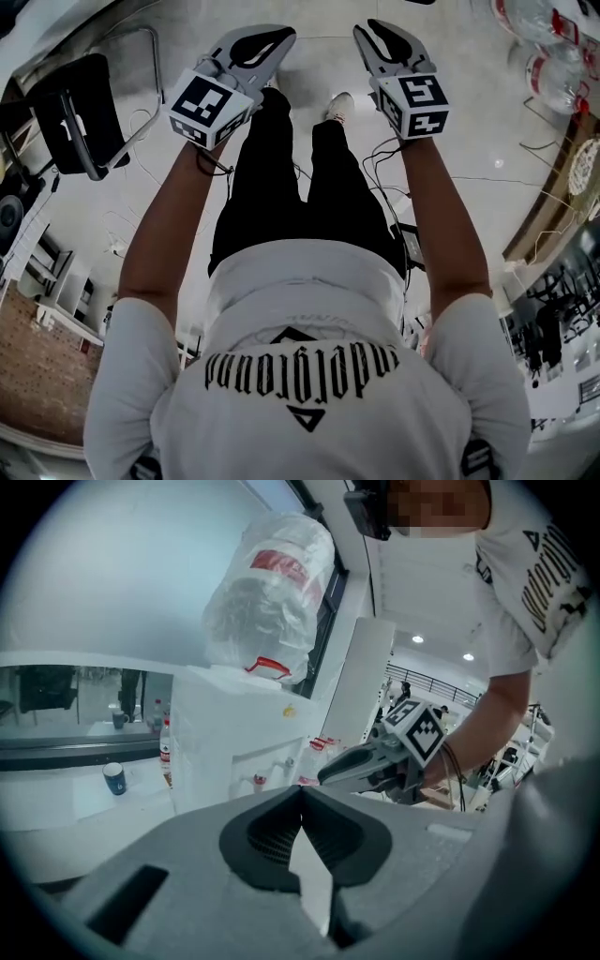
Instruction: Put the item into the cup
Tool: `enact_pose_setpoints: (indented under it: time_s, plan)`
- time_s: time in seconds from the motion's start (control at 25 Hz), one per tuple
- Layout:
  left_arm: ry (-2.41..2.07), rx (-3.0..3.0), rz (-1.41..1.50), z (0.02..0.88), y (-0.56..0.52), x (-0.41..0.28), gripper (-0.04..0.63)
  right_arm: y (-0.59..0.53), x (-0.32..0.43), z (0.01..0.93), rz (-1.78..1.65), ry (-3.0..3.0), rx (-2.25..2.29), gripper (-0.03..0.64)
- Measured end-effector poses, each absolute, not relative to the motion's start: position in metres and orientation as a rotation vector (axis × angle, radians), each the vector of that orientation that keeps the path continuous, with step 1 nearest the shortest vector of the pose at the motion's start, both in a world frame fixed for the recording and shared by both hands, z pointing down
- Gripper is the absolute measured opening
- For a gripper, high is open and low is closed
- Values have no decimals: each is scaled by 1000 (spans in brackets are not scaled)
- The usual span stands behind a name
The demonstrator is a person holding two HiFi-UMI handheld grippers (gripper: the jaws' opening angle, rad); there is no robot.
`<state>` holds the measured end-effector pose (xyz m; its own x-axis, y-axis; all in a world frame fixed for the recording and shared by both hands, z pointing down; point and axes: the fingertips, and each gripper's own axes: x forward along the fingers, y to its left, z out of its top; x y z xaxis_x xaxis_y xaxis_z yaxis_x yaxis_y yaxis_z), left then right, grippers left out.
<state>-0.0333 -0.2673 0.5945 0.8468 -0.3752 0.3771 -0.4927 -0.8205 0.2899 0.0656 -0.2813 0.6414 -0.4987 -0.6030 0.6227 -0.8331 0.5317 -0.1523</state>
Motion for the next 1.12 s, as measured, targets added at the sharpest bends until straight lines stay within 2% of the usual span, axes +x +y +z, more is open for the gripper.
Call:
enact_pose_setpoints:
  time_s: [0.6, 1.12]
  plan:
    - [-673, 2717, 337, 450, -221, -38, 15, -222, 39, 447, 405, -2493, 1095, 26]
    - [-821, 2794, 189, 320, -202, -42, 15, -188, 73, 339, 264, -2557, 1062, 14]
